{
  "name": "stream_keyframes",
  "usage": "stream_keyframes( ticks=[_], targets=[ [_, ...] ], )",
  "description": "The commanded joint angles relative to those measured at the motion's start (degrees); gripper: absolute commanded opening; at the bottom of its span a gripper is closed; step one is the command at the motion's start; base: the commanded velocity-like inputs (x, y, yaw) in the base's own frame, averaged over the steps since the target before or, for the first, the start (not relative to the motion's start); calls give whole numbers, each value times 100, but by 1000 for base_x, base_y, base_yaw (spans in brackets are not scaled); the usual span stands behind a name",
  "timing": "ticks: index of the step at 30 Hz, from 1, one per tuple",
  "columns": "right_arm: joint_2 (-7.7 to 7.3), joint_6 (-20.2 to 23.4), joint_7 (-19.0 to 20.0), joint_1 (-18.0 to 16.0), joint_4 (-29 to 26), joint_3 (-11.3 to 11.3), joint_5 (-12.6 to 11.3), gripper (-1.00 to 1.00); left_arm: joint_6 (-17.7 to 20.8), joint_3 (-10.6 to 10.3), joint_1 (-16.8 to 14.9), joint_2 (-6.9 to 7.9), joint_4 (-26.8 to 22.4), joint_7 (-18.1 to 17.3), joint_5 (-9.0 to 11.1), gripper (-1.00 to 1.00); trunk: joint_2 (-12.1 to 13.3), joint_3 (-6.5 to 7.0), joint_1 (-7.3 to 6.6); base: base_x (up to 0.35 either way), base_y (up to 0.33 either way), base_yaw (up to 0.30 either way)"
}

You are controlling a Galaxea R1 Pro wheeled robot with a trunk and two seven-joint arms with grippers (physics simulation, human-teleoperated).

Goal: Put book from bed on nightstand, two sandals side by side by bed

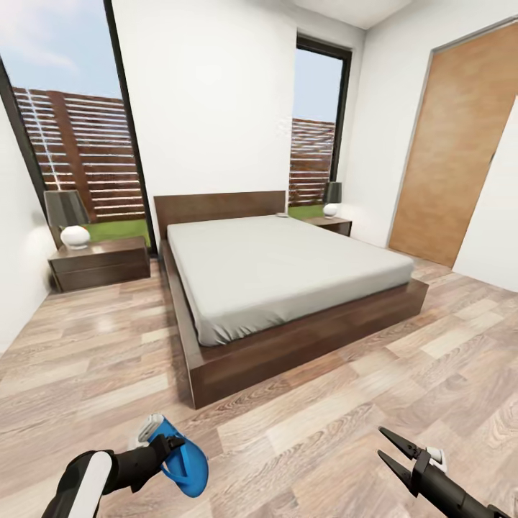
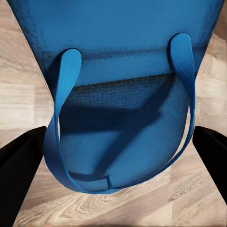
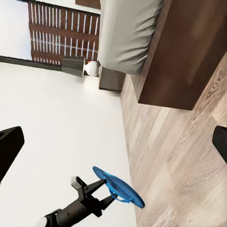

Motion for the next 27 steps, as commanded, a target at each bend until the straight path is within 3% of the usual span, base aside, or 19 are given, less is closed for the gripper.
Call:
stream_keyframes(
  ticks=[1,27],
  targets=[
    [0,33,5,-5,4,-4,-18,100,31,18,-3,-8,5,-1,14,-100,-2,-6,-1,65,-61,-264],
    [5,33,5,-4,4,-16,-18,100,28,-43,-3,-7,33,7,5,-100,-2,-6,-1,216,-210,-264]
  ],
)
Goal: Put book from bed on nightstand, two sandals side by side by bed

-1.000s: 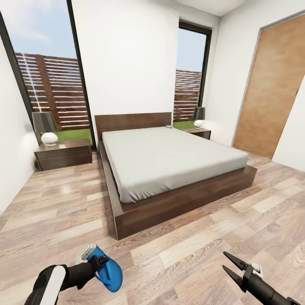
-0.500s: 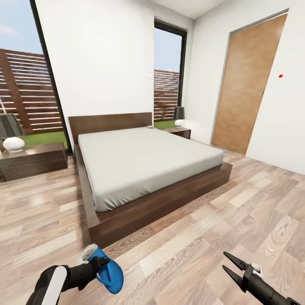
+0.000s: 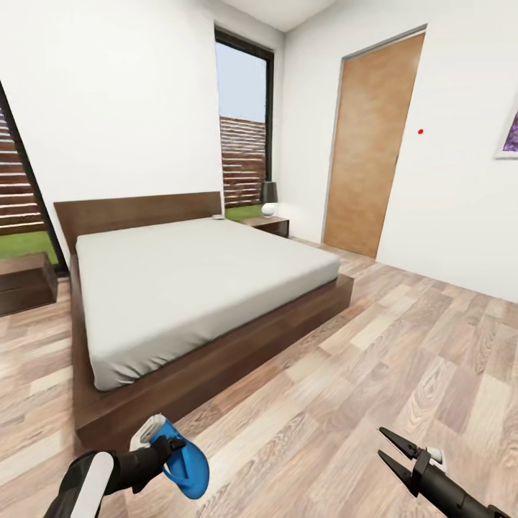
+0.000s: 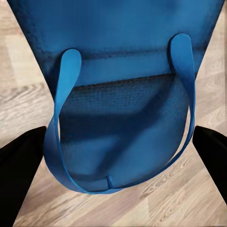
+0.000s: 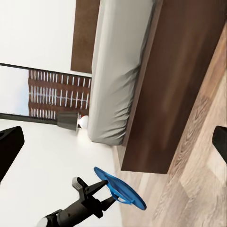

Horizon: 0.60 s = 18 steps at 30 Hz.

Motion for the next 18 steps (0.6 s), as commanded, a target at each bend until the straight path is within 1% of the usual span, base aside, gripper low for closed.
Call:
stream_keyframes(
  ticks=[1,18],
  targets=[
    [1,32,6,-6,7,-1,-20,100,36,22,-3,-7,-9,0,22,-100,-3,-6,1,219,-262,-264],
    [3,32,6,-4,7,-3,-20,100,36,22,-3,-12,16,-5,22,-100,-3,-6,1,217,-264,-264]
  ],
)
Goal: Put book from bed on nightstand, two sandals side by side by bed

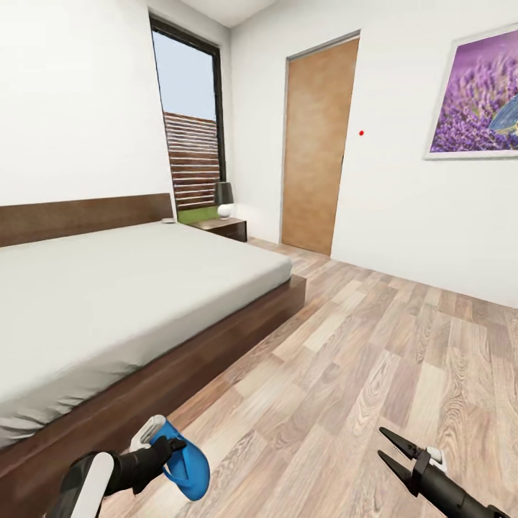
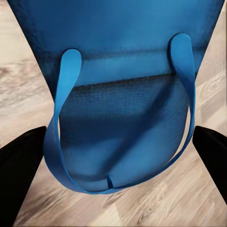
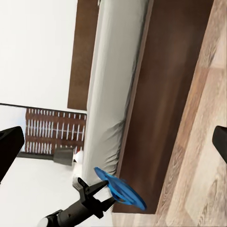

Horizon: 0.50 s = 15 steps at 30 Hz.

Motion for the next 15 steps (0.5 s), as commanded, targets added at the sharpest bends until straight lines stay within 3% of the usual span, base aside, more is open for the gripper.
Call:
stream_keyframes(
  ticks=[1,15],
  targets=[
    [0,32,6,-6,7,-2,-21,100,36,22,-3,-6,-9,-1,21,-100,-2,-6,1,217,-264,-264],
    [-1,32,6,-7,7,-8,-21,100,36,22,-3,-6,-8,-3,21,-100,-2,-6,1,221,-264,-264]
  ],
)
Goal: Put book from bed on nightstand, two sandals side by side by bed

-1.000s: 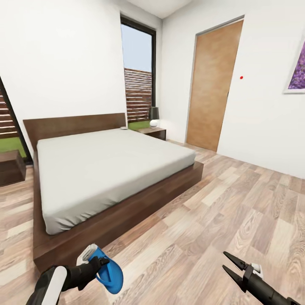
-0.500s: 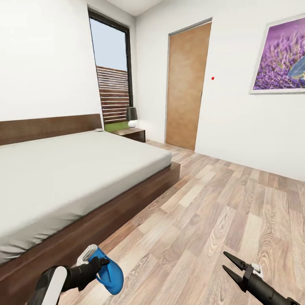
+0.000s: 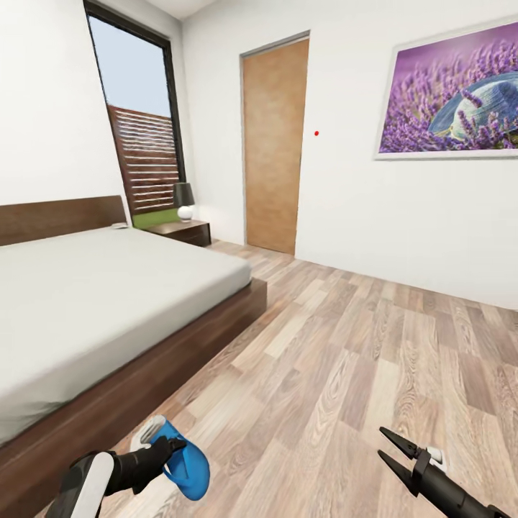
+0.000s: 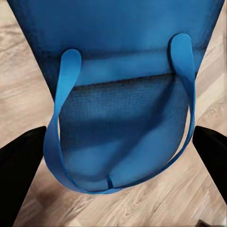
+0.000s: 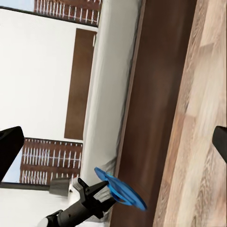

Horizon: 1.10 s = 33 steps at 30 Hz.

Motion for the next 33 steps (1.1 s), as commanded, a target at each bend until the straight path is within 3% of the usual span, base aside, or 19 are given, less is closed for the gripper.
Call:
stream_keyframes(
  ticks=[1,18,33],
  targets=[
    [1,32,6,-5,7,-1,-21,100,36,22,-3,-6,-9,-1,20,-100,-2,-6,1,222,-263,-264],
    [0,32,6,-4,7,-9,-21,100,36,22,-3,-6,-9,2,20,-100,-2,-6,1,277,-177,-264],
    [1,32,6,-5,7,-17,-21,100,36,22,-3,-6,-1,7,20,-100,-2,-6,1,336,-19,-263]
  ],
)
